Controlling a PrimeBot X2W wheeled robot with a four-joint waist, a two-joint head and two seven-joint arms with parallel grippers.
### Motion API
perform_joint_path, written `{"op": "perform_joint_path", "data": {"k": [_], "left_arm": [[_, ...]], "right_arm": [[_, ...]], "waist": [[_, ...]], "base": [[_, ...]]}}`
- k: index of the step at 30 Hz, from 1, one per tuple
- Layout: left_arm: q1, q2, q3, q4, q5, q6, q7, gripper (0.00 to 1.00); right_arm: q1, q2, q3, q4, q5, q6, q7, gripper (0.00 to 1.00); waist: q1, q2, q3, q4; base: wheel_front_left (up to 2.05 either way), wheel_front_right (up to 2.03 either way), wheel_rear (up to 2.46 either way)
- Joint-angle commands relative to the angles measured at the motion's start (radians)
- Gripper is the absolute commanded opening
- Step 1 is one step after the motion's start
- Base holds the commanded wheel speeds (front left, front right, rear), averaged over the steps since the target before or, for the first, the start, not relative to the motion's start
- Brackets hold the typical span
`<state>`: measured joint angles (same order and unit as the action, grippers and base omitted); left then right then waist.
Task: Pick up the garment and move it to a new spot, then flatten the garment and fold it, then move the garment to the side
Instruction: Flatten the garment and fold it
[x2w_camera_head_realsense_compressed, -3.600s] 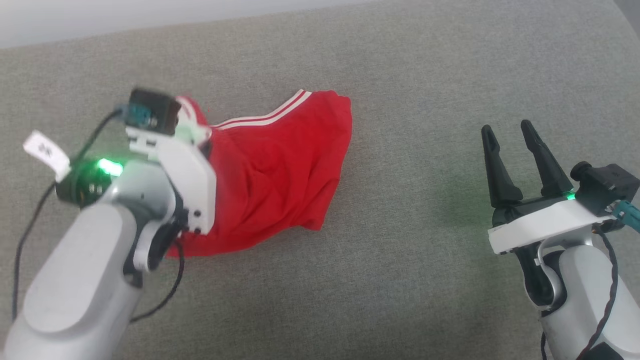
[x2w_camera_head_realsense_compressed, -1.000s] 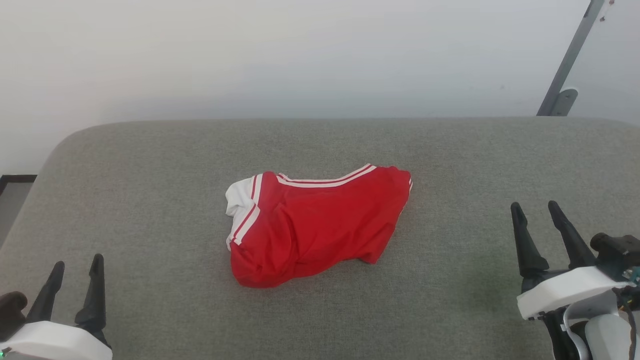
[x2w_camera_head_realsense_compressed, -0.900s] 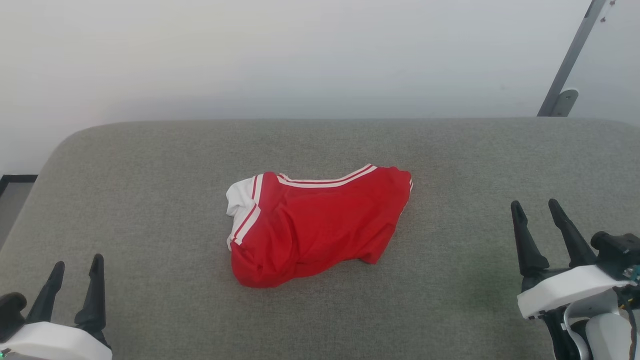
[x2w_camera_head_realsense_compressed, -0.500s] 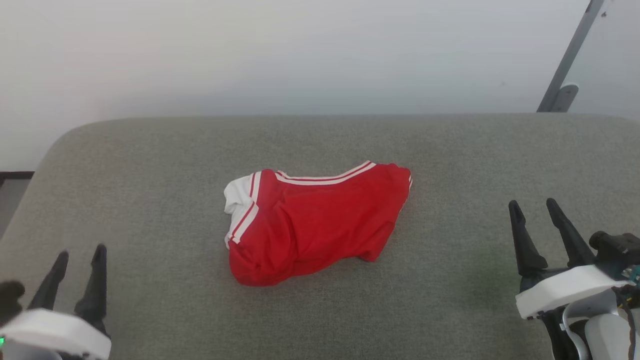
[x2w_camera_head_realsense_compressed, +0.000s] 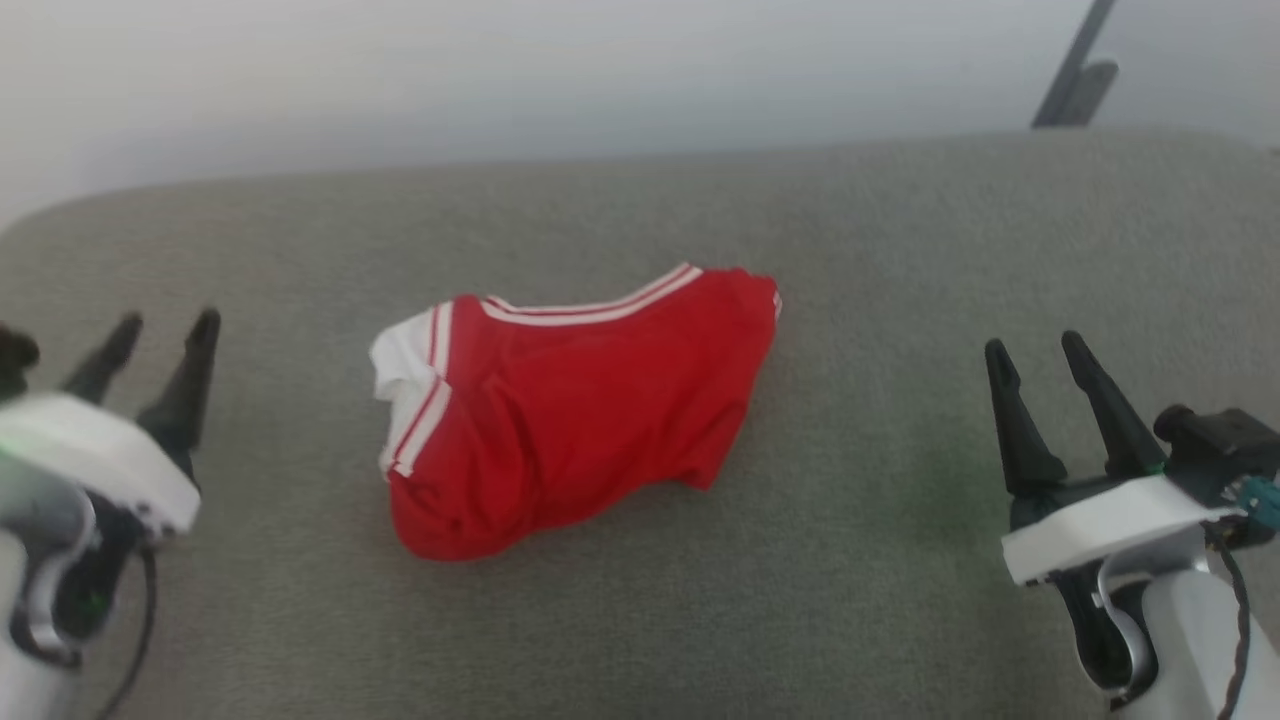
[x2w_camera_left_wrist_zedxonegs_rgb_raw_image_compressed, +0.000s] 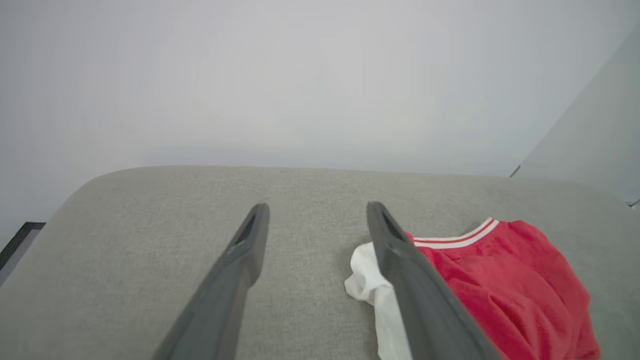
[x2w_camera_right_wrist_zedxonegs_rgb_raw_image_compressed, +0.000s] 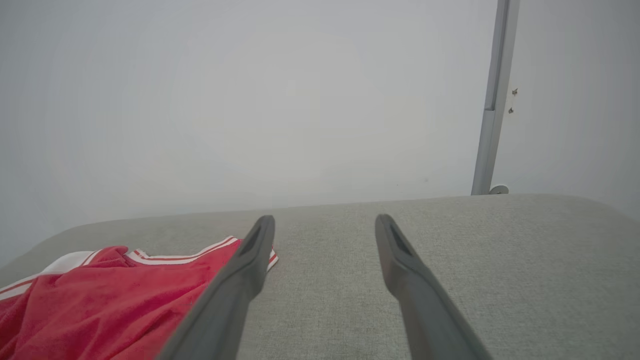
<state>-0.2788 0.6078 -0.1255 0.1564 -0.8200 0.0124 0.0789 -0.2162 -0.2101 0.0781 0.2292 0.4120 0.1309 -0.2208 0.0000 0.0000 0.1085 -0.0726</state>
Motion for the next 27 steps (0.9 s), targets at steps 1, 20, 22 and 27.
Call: {"op": "perform_joint_path", "data": {"k": [1,20,22,27], "left_arm": [[-0.067,0.015,-0.012,0.017,0.001,-0.011,0.028,1.0],[-0.479,0.035,-0.202,0.328,-0.01,0.01,0.575,1.0],[-0.495,0.028,-0.217,0.344,-0.01,0.033,0.629,1.0],[-0.513,0.009,-0.238,0.344,-0.022,0.087,0.734,1.0]], "right_arm": [[-0.023,0.005,0.009,-0.004,0.006,0.0,-0.01,1.0],[-0.144,0.002,0.077,0.048,0.036,0.0,-0.045,1.0],[-0.15,0.0,0.076,0.051,0.036,0.0,-0.046,1.0],[-0.159,-0.001,0.078,0.053,0.034,0.0,-0.046,1.0]], "waist": [[0.0,0.0,0.067,-0.048],[0.0,0.0,0.271,-0.142],[0.0,0.0,0.276,-0.139],[0.0,0.0,0.287,-0.13]], "base": [[0.0,0.0,0.0],[0.0,0.0,0.0],[0.0,0.0,0.0],[0.0,0.0,0.0]]}}
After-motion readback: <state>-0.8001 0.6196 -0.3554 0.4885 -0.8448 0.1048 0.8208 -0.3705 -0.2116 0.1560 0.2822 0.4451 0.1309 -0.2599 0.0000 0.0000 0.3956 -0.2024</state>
